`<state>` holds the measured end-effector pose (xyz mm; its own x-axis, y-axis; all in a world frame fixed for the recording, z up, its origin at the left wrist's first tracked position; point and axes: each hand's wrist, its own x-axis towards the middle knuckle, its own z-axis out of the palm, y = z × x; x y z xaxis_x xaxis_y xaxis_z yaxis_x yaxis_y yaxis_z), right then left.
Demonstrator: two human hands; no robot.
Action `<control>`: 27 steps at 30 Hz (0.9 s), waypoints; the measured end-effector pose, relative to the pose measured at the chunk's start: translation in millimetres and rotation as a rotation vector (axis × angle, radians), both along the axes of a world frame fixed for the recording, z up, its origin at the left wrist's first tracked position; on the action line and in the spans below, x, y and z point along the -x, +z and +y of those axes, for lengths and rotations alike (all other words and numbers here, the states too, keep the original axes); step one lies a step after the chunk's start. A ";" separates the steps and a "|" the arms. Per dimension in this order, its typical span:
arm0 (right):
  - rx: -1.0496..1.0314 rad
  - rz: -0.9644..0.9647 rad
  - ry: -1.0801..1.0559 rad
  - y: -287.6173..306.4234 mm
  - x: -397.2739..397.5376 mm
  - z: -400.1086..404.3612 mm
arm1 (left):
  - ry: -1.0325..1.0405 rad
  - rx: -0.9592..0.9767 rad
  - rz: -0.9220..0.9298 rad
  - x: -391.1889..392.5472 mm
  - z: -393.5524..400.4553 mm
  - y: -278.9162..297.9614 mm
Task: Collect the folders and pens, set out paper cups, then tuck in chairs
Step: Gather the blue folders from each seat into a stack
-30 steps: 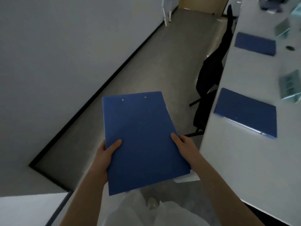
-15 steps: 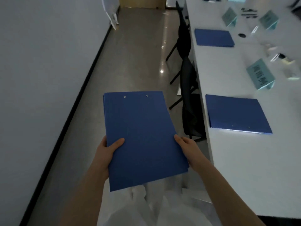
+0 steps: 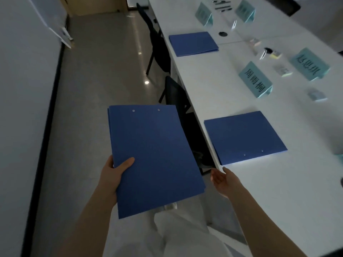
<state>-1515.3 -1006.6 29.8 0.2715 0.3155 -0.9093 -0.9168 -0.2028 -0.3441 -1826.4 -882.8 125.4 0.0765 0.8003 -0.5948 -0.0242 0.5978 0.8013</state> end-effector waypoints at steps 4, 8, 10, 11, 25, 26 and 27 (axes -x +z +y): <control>0.072 0.108 -0.092 -20.0 -29.8 21.1 | -0.044 -0.016 0.053 -28.1 44.7 1.4; 0.121 0.205 -0.137 -41.3 -47.8 34.7 | -0.058 -0.010 0.073 -54.4 75.4 -0.7; 0.134 0.217 -0.139 -47.3 -49.9 38.0 | -0.061 0.006 0.082 -64.4 86.1 -3.3; 0.135 0.183 -0.101 -48.3 -49.2 39.6 | -0.064 0.015 0.083 -68.6 91.6 -4.8; 0.042 0.151 -0.300 -55.1 -14.9 19.8 | -0.189 0.058 0.116 -83.6 131.0 -14.0; 0.017 0.138 -0.320 -52.5 -11.4 20.6 | -0.200 0.051 0.119 -81.5 134.3 -13.0; 0.006 0.124 -0.333 -50.2 -10.1 22.5 | -0.206 0.044 0.117 -79.7 137.1 -13.0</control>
